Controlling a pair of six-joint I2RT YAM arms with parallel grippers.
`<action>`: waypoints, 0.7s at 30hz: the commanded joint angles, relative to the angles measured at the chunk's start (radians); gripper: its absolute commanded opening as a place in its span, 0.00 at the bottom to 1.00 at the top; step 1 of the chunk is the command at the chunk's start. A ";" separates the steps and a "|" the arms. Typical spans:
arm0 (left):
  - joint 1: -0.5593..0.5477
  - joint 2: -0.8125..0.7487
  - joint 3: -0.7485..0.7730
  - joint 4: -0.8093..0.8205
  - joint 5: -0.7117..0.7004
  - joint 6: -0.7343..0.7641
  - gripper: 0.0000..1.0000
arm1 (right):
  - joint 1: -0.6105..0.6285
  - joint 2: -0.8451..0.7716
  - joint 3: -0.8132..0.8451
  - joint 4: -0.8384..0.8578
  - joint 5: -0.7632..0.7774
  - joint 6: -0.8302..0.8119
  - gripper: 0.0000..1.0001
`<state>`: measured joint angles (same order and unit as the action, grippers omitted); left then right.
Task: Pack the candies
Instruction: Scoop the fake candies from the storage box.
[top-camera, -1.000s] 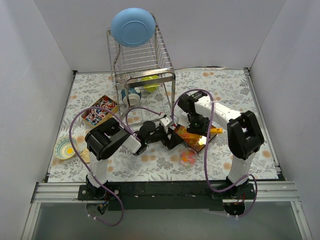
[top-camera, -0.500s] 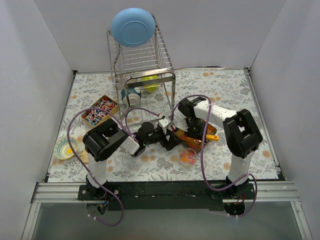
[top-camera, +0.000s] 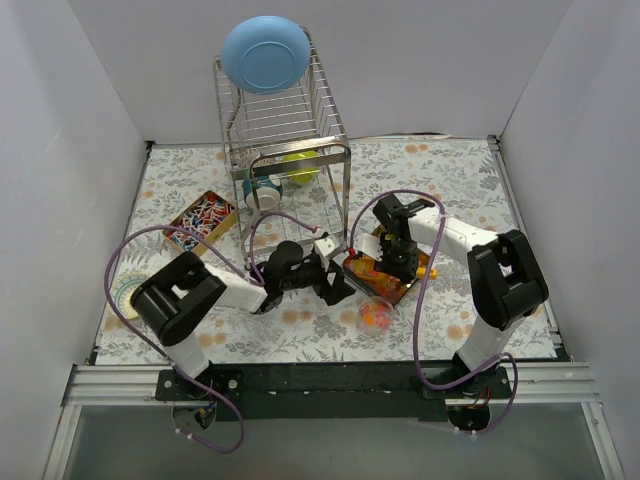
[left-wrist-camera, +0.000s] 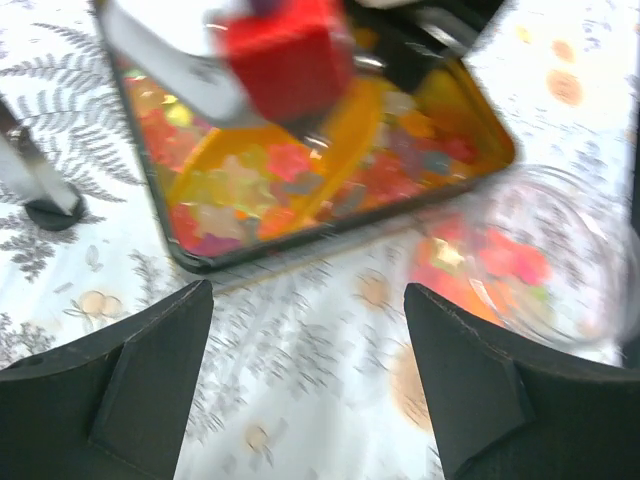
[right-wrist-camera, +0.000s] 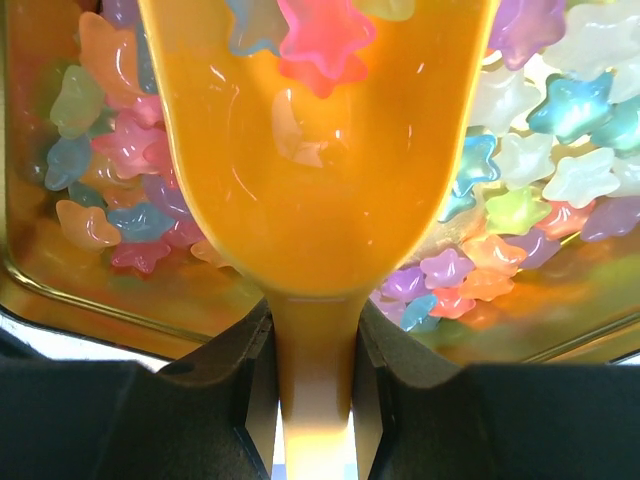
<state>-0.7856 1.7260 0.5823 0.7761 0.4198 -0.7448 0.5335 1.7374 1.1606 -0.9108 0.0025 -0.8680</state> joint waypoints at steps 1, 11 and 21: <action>-0.006 -0.181 -0.035 -0.164 0.079 0.044 0.77 | -0.015 -0.024 -0.058 0.139 -0.127 -0.016 0.01; 0.009 -0.509 -0.102 -0.533 0.097 0.093 0.79 | -0.029 -0.111 -0.142 0.208 -0.168 0.000 0.01; 0.017 -0.522 -0.062 -0.650 0.065 0.130 0.79 | -0.089 -0.162 -0.185 0.217 -0.233 -0.016 0.01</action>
<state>-0.7738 1.2087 0.4908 0.1936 0.4965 -0.6338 0.4683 1.6012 1.0027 -0.7181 -0.1654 -0.8734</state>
